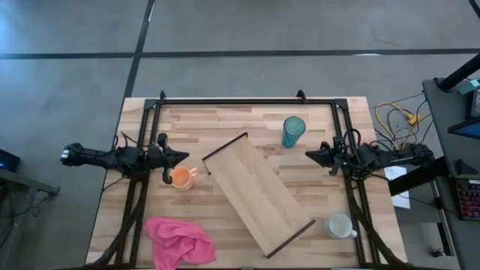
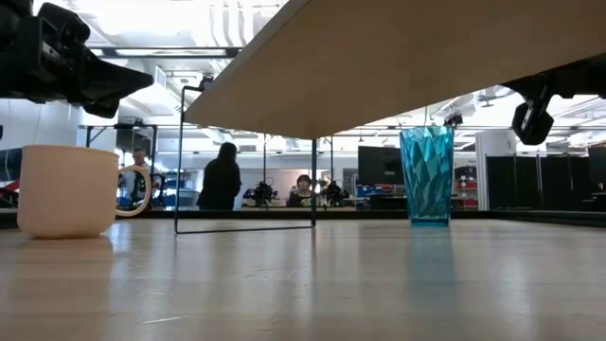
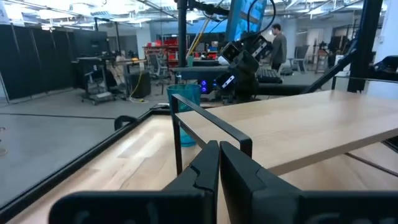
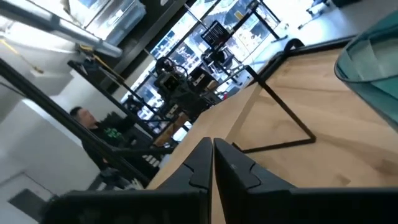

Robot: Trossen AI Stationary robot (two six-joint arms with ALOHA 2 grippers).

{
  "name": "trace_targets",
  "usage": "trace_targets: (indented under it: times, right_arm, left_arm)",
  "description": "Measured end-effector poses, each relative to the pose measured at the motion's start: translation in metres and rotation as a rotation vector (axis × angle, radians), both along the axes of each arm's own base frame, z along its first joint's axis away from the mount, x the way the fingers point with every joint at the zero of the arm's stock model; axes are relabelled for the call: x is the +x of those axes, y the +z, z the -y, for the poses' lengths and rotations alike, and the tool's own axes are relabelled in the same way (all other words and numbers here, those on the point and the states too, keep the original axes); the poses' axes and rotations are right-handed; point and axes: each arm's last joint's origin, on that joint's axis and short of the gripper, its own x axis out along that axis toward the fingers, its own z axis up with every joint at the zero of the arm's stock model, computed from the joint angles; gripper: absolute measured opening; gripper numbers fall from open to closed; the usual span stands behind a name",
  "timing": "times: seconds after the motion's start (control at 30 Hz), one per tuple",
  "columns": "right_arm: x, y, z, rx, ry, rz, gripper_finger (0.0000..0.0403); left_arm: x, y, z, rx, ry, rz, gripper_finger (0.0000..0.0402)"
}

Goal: Stack small to large cups/mugs on shelf
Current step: Put the blue glass on the shelf

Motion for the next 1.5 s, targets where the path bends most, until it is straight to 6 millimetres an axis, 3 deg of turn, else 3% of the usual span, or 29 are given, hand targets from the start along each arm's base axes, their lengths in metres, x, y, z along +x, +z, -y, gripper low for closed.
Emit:
trace_targets:
  times: [0.2, 0.47, 0.57, 0.77, 1.1, 1.2, 1.5]
  right_arm:
    - [0.000, 0.000, 0.000, 0.032, -0.001, 0.007, 0.0009]
    - [-0.002, 0.012, 0.000, -0.024, -0.011, 0.118, 0.0009]
    - [-0.004, 0.021, 0.001, -0.065, -0.021, 0.160, 0.0009]
    - [-0.010, 0.058, 0.002, -0.220, -0.056, 0.182, 0.0009]
    - [-0.016, 0.145, 0.003, -0.517, -0.148, 0.220, 0.0009]
    - [-0.016, 0.166, 0.003, -0.583, -0.173, 0.227, 0.0009]
    - [-0.005, 0.204, 0.001, -0.624, -0.174, 0.198, 0.0009]
  left_arm:
    - [0.000, 0.002, 0.000, -0.224, -0.007, 0.067, 0.0000]
    - [-0.001, 0.006, 0.000, -0.245, -0.022, 0.085, 0.0000]
    - [-0.003, 0.024, 0.001, -0.257, -0.080, 0.175, 0.0000]
    - [-0.012, 0.055, 0.002, -0.280, -0.183, 0.437, 0.0000]
    - [-0.022, 0.070, -0.002, -0.390, -0.163, 0.650, 0.0000]
    - [-0.026, 0.076, -0.004, -0.344, -0.121, 0.717, 0.0000]
    - [-0.029, 0.079, -0.005, -0.325, -0.098, 0.761, 0.0000]
